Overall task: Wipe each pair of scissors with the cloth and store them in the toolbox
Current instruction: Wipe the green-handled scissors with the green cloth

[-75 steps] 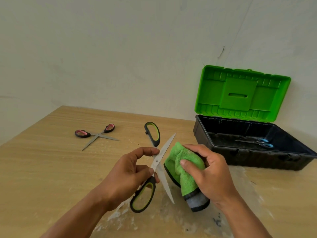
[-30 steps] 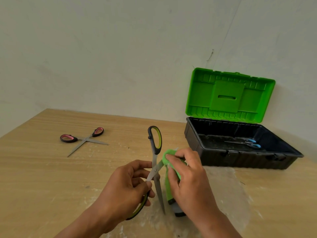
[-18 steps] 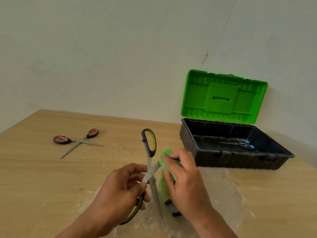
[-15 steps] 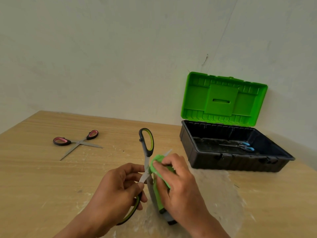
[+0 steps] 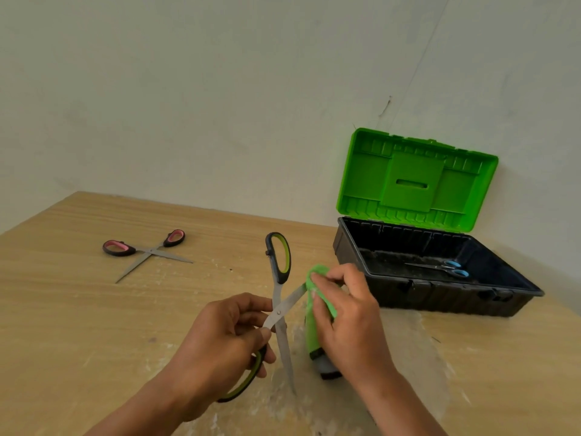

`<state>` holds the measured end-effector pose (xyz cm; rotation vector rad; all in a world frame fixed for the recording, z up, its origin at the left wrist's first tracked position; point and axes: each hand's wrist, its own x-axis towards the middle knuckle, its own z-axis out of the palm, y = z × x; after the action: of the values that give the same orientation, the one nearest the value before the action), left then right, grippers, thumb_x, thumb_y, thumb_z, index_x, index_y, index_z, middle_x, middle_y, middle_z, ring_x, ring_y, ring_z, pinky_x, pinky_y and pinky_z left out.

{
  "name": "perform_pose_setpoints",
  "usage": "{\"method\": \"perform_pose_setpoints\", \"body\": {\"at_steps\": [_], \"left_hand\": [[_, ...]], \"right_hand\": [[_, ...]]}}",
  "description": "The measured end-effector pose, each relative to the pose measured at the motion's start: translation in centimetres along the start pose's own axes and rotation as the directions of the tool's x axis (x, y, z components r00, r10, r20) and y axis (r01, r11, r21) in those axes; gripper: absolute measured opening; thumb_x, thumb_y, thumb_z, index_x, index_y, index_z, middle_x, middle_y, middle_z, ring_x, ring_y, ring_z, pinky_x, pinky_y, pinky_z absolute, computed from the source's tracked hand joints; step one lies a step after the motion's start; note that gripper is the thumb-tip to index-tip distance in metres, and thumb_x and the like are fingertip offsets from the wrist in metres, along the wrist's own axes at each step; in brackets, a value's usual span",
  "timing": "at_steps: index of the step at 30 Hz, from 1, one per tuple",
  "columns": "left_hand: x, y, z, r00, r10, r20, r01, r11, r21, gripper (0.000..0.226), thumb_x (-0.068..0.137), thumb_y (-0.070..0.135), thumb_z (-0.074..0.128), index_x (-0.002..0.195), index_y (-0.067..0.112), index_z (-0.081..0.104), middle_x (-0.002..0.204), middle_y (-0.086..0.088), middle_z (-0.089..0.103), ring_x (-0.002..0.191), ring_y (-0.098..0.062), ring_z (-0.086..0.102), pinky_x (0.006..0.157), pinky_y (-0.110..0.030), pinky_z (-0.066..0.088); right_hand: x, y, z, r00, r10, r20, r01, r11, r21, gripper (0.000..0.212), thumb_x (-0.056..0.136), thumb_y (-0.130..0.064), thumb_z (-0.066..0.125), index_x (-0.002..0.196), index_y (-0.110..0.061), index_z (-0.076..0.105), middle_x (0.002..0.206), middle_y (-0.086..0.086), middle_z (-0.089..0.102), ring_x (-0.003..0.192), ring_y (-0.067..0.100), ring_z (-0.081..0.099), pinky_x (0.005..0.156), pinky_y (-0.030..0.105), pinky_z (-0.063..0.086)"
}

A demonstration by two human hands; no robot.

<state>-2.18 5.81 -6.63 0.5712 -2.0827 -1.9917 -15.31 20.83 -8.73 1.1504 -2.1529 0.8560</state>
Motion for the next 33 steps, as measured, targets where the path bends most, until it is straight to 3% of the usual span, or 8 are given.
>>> {"method": "perform_pose_setpoints", "body": {"at_steps": [3,8,13,17,21,25,29,33], "left_hand": [[0.2,0.2,-0.6,1.0,-0.02,-0.003,0.02,0.999,-0.038,0.03,0.091,-0.011,0.056,0.102,0.013,0.07,0.088,-0.018,0.073,0.065,-0.028,0.07,0.057,-0.038,0.058],[0.4,0.4,-0.8,0.995,-0.057,0.087,0.064,0.995,-0.079,0.028,0.092,-0.009,0.057,0.106,0.012,0.07,0.094,-0.015,0.077,0.073,-0.026,0.066,0.062,-0.039,0.06],[0.5,0.7,-1.9,0.994,-0.068,0.082,0.085,0.968,-0.238,0.028,0.09,-0.012,0.056,0.109,0.005,0.069,0.091,-0.024,0.075,0.078,-0.029,0.075,0.056,-0.036,0.059],[0.6,0.3,-2.0,0.991,-0.069,0.118,0.098,0.961,-0.258,0.028,0.089,-0.012,0.057,0.108,0.003,0.071,0.092,-0.026,0.074,0.078,-0.033,0.073,0.058,-0.037,0.057],[0.6,0.2,-2.1,0.988,-0.07,0.14,0.11,0.945,-0.307,0.028,0.088,-0.013,0.056,0.109,0.0,0.071,0.099,-0.033,0.07,0.077,-0.035,0.071,0.054,-0.035,0.056],[0.7,0.2,-2.2,0.985,-0.066,0.159,0.115,0.94,-0.32,0.028,0.088,-0.013,0.057,0.108,-0.001,0.071,0.098,-0.031,0.072,0.079,-0.038,0.071,0.054,-0.035,0.056],[0.5,0.4,-2.2,0.983,-0.071,0.172,0.132,0.917,-0.376,0.026,0.085,-0.015,0.058,0.098,-0.001,0.076,0.094,-0.032,0.071,0.07,-0.034,0.069,0.05,-0.033,0.055],[0.4,0.3,-2.2,0.981,-0.077,0.179,0.134,0.933,-0.333,0.027,0.086,-0.015,0.058,0.102,-0.001,0.074,0.095,-0.032,0.071,0.073,-0.035,0.07,0.052,-0.034,0.055]], "right_hand": [[-0.7,-0.8,0.1,0.995,-0.086,0.045,0.084,0.996,0.03,0.033,0.089,-0.004,0.071,0.121,-0.002,0.072,0.108,0.006,0.057,0.098,0.017,0.058,0.086,0.016,0.052],[0.1,0.7,-0.5,0.995,0.003,-0.096,-0.002,1.0,0.004,0.029,0.09,-0.008,0.069,0.118,-0.002,0.074,0.106,0.006,0.056,0.093,0.017,0.06,0.081,0.02,0.056],[-1.1,-2.5,0.2,0.97,-0.24,0.04,0.232,0.962,0.141,0.029,0.09,-0.009,0.07,0.117,0.0,0.073,0.111,0.01,0.061,0.1,0.021,0.061,0.086,0.02,0.056],[0.1,-0.4,-0.7,0.99,-0.14,-0.034,0.142,0.987,0.077,0.031,0.085,0.003,0.073,0.117,-0.001,0.074,0.109,0.01,0.062,0.1,0.022,0.062,0.087,0.019,0.054],[-0.9,-1.6,-0.4,0.969,-0.247,0.017,0.242,0.959,0.146,0.027,0.094,-0.006,0.064,0.119,-0.003,0.073,0.112,0.006,0.061,0.101,0.021,0.061,0.086,0.02,0.054],[0.2,-0.5,-0.4,0.987,-0.134,-0.09,0.141,0.987,0.078,0.026,0.092,-0.001,0.068,0.118,-0.003,0.074,0.11,0.007,0.061,0.1,0.018,0.061,0.084,0.019,0.054],[-1.0,-1.7,-0.2,0.97,-0.244,-0.019,0.244,0.957,0.154,0.03,0.095,-0.011,0.061,0.122,-0.004,0.071,0.113,0.006,0.06,0.102,0.022,0.061,0.083,0.023,0.056],[0.2,-0.2,-0.2,0.984,-0.065,-0.167,0.075,0.996,0.052,0.027,0.094,-0.007,0.064,0.118,-0.002,0.073,0.108,0.01,0.062,0.098,0.023,0.063,0.086,0.019,0.054]]}}
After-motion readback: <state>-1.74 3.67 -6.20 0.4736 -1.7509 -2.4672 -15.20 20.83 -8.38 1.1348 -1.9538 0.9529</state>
